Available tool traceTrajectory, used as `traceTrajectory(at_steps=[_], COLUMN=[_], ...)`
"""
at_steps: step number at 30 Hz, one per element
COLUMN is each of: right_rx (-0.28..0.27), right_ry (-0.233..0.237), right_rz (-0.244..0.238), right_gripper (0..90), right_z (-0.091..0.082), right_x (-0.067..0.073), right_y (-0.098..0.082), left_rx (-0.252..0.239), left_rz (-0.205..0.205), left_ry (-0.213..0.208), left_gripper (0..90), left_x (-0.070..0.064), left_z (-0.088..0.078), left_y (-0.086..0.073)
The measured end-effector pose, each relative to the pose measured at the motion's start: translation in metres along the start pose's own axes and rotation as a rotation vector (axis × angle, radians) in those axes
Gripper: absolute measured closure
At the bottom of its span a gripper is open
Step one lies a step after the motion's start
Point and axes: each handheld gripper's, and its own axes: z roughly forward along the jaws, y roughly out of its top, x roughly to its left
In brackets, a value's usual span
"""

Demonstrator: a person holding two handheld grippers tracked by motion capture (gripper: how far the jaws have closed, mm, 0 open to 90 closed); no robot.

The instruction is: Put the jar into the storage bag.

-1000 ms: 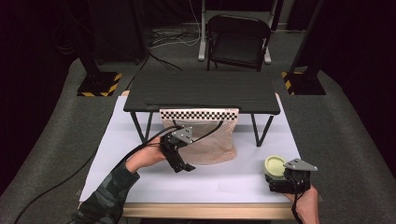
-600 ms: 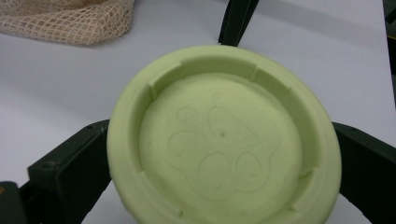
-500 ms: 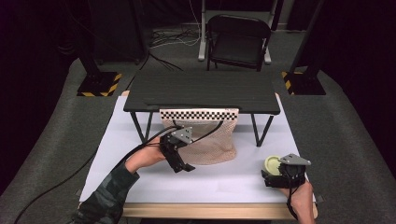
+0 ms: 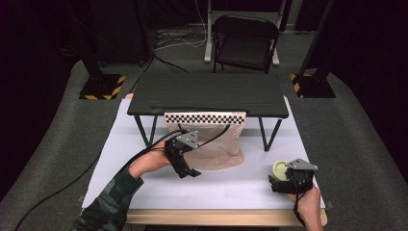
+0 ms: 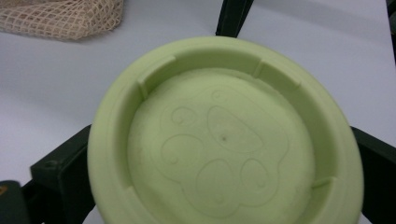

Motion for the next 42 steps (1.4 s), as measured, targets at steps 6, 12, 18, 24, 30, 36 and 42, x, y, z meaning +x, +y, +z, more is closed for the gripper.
traceTrajectory(at_steps=[6,12,18,24,30,36,42], right_rx=[-0.007,-0.017,-0.042,-0.074,-0.089,-0.099,-0.110], right_ry=[0.016,0.030,0.028,0.031,0.042,0.061,0.086], right_rz=[0.005,0.013,0.020,0.009,-0.012,-0.038,-0.061], right_gripper=[9.6,10.6,10.8,10.9,10.9,10.9,10.9], right_z=[-0.001,-0.001,-0.007,-0.017,-0.023,-0.028,-0.032], right_x=[0.000,-0.002,-0.002,0.002,0.009,0.018,0.027], right_y=[-0.001,-0.002,-0.001,0.005,0.008,0.014,0.020], left_rx=[0.000,-0.001,0.000,0.001,-0.001,0.001,-0.004], left_rz=[0.001,0.001,0.001,0.002,0.003,0.004,0.002], left_ry=[0.001,-0.001,-0.004,-0.006,-0.005,-0.005,-0.010], left_gripper=[0.0,0.0,0.0,0.0,0.0,0.0,0.0], left_x=[0.000,0.000,0.000,0.000,-0.001,0.000,-0.001], left_z=[0.000,0.000,-0.001,-0.001,-0.001,-0.001,-0.002], left_y=[0.000,0.000,0.000,0.000,0.000,0.000,0.000])
